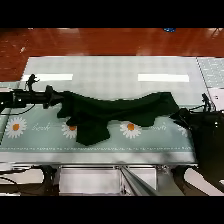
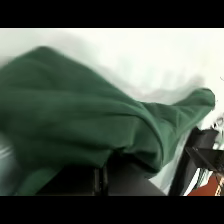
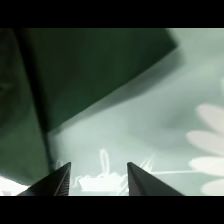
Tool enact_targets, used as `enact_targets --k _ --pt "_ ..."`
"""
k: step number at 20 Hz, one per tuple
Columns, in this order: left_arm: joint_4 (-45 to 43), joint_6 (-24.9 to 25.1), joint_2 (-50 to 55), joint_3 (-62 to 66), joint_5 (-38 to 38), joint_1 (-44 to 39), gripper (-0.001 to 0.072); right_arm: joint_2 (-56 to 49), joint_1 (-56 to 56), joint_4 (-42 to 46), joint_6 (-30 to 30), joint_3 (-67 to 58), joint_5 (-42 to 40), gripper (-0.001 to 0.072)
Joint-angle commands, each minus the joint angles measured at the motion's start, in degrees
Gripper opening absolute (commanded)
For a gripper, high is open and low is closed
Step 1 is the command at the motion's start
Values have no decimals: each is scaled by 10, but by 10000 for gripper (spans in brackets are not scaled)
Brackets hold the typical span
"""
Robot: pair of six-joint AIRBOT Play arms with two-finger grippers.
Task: Fold the shirts.
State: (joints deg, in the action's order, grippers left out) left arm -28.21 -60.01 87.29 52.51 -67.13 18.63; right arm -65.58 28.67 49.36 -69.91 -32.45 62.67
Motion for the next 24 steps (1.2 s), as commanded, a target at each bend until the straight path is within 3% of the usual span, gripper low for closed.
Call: enact_targets --k 1,7,18,19,21,24 --pt "27 34 15 19 5 -25 19 2 1 -13 12 13 7 406" --pt "27 34 16 52 -9 -33 18 2 -9 -37 12 13 1 405" --pt "27 34 16 51 -26 -33 18 -103 -255 -108 -21 -9 -96 403" --pt "27 34 16 51 -26 -33 18 -111 -272 -107 -25 -17 -100 331" --pt "27 20 15 52 -29 -32 18 -117 -296 -113 -19 -34 -99 39" --pt "45 -16 6 89 -62 -13 18 -80 -300 -101 -9 -111 -45 32"
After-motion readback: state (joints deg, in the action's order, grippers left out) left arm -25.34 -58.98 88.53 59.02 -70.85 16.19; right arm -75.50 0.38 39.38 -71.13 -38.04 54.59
